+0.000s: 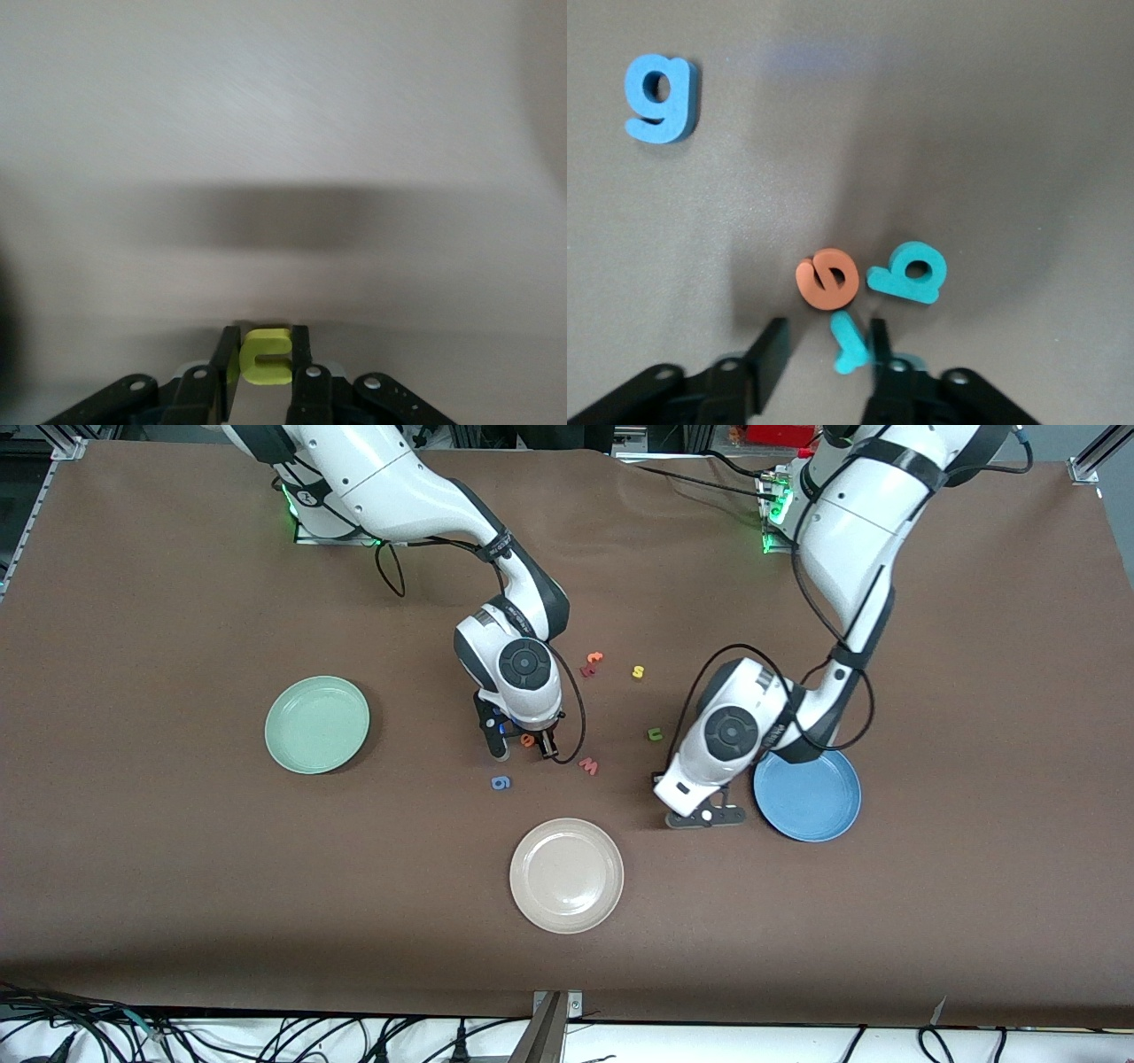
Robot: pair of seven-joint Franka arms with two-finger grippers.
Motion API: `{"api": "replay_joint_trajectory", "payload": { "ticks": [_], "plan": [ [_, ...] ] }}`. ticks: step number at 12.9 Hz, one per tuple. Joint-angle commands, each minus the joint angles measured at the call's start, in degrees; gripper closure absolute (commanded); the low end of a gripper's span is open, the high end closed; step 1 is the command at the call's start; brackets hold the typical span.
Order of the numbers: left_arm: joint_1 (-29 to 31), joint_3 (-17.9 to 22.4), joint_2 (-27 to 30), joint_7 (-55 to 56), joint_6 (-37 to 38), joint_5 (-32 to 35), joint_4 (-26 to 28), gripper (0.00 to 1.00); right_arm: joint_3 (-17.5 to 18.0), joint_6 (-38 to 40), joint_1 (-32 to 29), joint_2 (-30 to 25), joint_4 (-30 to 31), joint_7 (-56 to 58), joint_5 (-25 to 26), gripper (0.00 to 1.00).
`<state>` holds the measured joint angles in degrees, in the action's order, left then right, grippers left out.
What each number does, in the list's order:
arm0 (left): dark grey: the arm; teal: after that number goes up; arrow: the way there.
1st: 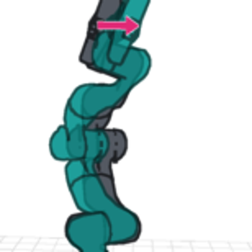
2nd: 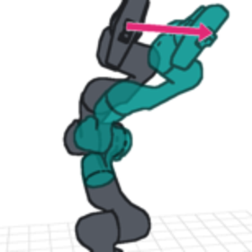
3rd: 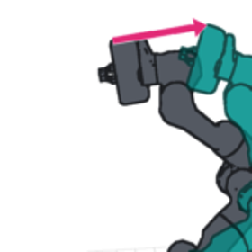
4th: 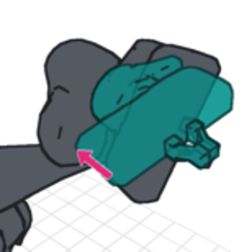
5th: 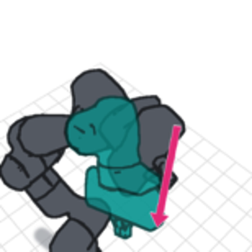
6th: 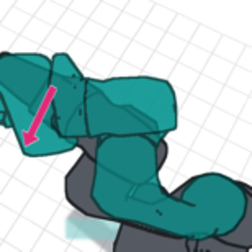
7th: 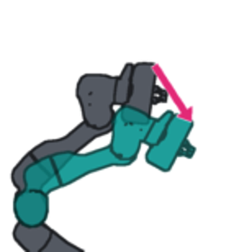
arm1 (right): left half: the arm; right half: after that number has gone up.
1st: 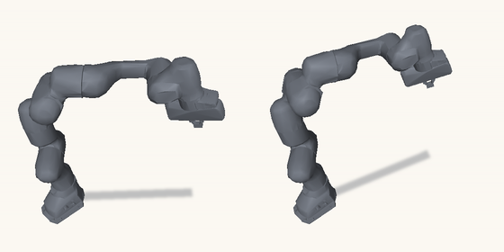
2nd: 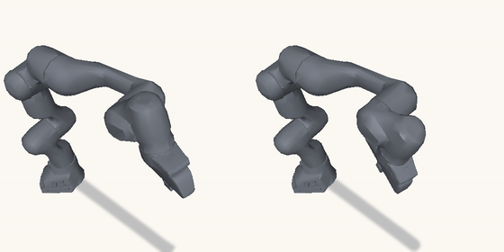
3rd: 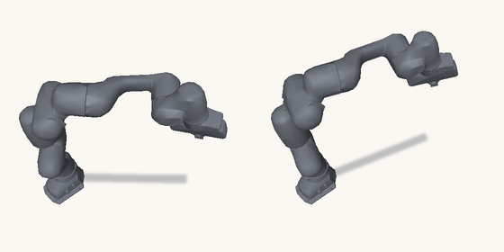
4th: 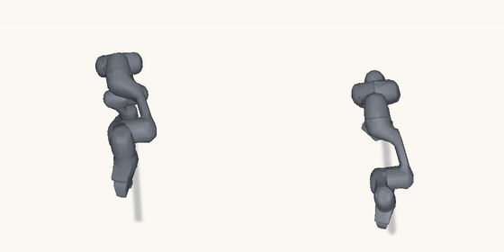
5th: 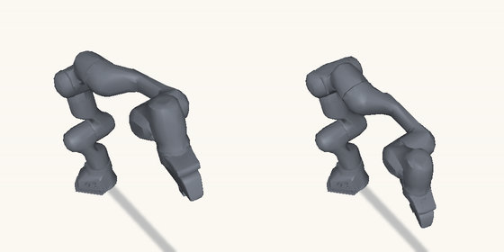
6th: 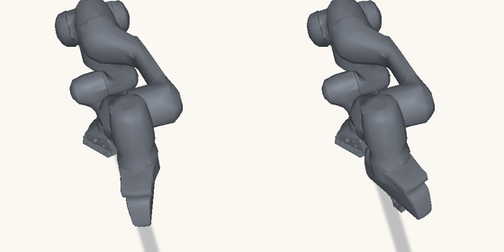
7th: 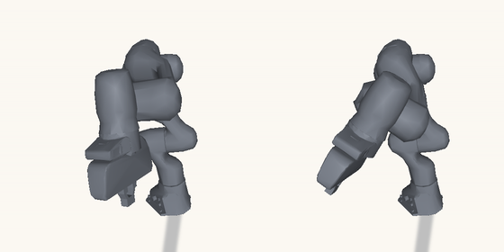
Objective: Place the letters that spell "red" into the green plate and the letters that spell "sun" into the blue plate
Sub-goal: 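Grasp the yellow c with the left gripper, the teal r with the right gripper, then drop the c on the blue plate while the right gripper drops the r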
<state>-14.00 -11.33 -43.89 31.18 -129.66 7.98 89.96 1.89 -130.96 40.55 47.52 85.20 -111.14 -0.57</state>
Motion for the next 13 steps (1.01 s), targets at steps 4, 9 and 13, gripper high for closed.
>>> {"api": "replay_joint_trajectory", "payload": {
  "ticks": [4,9,13],
  "plan": [
    [5.56,-0.36,5.04,-10.15,5.73,0.72,0.65,0.91,-0.31,2.2,0.49,-0.32,0.14,2.94,-0.4,1.0],
    [12.06,-0.1,4.69,-24.29,5.73,0.99,1.44,0.9,-0.31,10.61,-3.54,-5.67,-0.21,9.77,-0.75,1.0],
    [14.09,0.08,4.16,-28.8,5.65,1.07,1.53,0.7,-0.49,19.14,-9.16,-9.63,-0.12,25.23,-0.84,1.0]
  ]
}}
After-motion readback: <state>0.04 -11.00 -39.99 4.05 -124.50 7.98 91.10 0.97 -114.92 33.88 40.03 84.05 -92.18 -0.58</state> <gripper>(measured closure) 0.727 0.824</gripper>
